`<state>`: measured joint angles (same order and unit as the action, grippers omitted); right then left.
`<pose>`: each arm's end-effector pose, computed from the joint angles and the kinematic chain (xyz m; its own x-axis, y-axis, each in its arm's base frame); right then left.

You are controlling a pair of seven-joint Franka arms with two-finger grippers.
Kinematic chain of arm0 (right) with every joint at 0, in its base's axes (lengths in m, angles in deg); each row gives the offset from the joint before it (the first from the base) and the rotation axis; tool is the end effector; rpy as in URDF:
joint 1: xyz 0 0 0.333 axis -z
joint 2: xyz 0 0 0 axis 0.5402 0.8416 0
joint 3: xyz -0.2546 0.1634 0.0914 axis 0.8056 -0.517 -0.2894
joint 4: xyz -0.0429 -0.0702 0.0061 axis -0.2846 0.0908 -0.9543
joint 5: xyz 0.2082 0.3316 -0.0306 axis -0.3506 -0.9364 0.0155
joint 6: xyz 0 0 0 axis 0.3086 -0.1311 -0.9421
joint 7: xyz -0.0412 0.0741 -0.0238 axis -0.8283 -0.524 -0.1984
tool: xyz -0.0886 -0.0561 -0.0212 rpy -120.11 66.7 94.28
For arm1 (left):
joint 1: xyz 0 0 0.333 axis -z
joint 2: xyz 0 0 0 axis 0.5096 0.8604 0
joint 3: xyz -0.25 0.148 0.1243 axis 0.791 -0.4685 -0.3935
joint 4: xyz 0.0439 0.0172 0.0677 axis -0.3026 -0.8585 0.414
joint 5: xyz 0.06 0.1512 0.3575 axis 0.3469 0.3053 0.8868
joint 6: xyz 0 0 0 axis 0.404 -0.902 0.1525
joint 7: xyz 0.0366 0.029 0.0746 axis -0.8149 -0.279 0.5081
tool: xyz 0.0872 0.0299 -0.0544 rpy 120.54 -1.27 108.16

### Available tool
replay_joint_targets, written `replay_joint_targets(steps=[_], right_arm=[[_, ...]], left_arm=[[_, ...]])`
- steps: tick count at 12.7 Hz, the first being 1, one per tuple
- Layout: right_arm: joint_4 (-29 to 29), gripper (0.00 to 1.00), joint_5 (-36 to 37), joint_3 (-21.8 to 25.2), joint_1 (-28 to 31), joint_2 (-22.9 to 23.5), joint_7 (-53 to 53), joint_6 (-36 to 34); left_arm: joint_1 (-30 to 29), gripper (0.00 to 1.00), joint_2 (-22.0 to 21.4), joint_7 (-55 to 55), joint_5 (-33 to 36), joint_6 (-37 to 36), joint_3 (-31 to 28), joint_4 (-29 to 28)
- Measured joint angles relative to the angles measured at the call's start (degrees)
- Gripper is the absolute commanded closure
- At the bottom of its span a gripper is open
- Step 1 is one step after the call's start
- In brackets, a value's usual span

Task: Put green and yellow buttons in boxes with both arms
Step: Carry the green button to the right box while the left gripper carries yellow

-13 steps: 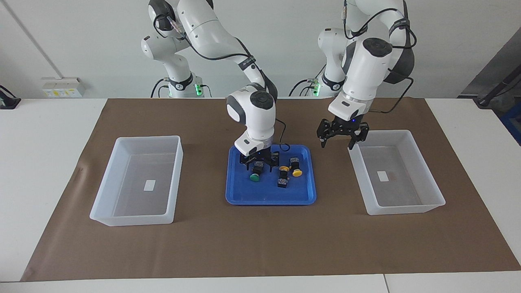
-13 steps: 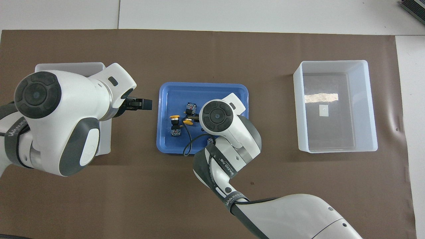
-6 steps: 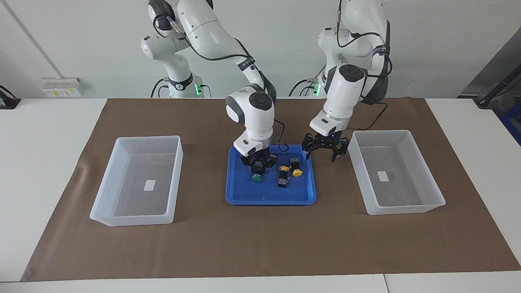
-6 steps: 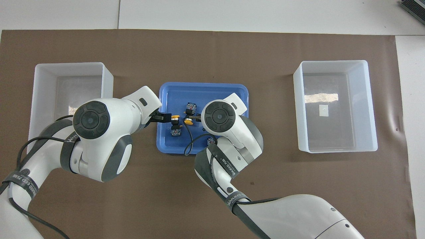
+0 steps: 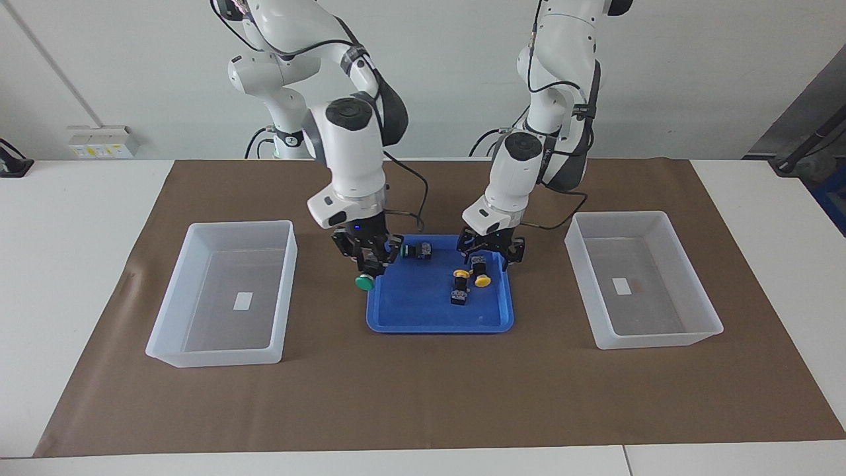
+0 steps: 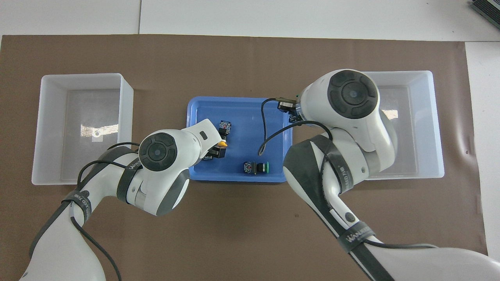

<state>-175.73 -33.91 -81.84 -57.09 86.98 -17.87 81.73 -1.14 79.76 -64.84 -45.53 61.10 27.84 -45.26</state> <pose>0.6064 0.2296 0.4702 0.9564 -0.2341 0.1748 -0.2296 -0.9722 -0.0458 0.5039 -0.2972 0.3169 0.9472 -0.2677 0.1766 -0.2822 -0.9574 0.0619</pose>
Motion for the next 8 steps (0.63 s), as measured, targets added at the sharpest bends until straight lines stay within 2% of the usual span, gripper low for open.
replay_joint_targets(steps=[1,2,3,6,8], right_arm=[[0.0,1.00,-0.1,0.1,3.2,-1.8,-5.2,-2.1],[-0.1,1.00,-0.2,0.2,6.8,-3.1,-10.9,-4.1],[-0.5,1.00,-0.3,0.3,10.4,-3.7,-17.0,-5.2],[-2.7,1.00,-0.7,0.4,19.1,-3.0,-30.8,-4.8],[-5.8,1.00,-1.2,0.4,21.7,-1.9,-33.1,-0.8]], left_arm=[[0.4,0.63,0.7,0.4,0.0,0.9,0.0,-0.2],[0.6,0.91,1.2,0.6,0.0,1.4,0.0,-0.3],[0.6,1.00,1.3,0.7,0.0,1.5,0.0,-0.4],[0.7,1.00,1.3,0.8,0.0,1.5,-0.1,-0.4],[0.7,1.00,0.9,1.0,0.0,1.4,-0.3,-0.2]])
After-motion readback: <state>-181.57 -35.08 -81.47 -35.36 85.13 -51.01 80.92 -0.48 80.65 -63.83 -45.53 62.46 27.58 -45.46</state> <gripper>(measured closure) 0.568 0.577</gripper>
